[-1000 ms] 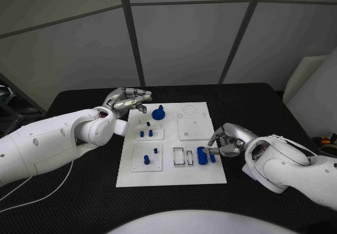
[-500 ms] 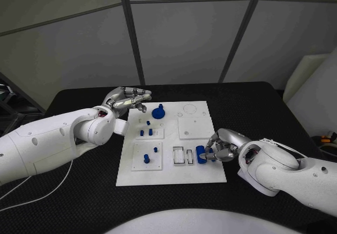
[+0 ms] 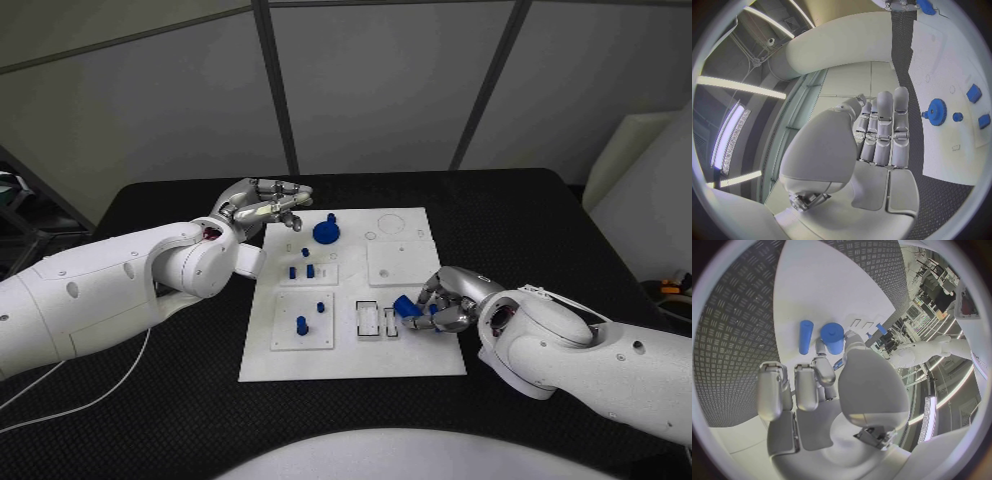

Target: Assemble the parts on the task board

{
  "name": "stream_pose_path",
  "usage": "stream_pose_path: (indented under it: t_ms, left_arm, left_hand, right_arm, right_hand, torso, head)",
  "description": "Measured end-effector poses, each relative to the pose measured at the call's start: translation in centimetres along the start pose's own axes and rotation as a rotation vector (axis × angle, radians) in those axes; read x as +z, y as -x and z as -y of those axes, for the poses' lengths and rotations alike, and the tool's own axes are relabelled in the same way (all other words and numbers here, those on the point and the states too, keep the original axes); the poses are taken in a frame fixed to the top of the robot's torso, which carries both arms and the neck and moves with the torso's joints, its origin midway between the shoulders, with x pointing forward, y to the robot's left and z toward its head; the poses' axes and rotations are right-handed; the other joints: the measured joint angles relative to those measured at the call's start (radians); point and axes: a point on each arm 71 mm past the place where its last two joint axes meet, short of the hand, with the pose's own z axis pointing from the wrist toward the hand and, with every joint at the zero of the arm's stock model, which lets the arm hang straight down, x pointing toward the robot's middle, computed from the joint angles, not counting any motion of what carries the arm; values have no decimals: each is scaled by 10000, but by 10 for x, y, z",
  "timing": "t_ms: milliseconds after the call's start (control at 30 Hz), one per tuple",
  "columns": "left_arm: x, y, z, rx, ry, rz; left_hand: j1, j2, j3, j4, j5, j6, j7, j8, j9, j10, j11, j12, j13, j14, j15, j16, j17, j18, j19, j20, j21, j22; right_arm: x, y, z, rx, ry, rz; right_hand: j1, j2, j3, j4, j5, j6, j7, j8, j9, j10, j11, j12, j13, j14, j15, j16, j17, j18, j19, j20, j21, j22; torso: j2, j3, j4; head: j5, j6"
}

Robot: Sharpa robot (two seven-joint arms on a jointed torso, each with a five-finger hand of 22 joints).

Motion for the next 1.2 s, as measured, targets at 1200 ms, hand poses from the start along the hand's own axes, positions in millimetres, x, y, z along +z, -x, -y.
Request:
stream_pose_path:
  t_ms: [1200]
  left_arm:
    - [0, 0, -1, -4, 16, 6]
  left_hand:
    - [0, 0, 0, 0, 0, 0, 0, 0, -2, 0, 0, -1, 0, 0, 0, 0, 2, 1, 0, 0, 0, -1]
  right_arm:
    - [-21, 1, -17, 1131, 439, 477]
  right_hand:
    - [357, 672, -148, -17, 941, 18, -56, 498, 73, 129, -127, 260, 555, 1, 1, 269, 537, -159, 0, 0, 272, -2]
  torso:
    - [-43, -33, -13]
  head:
    - [-70, 127]
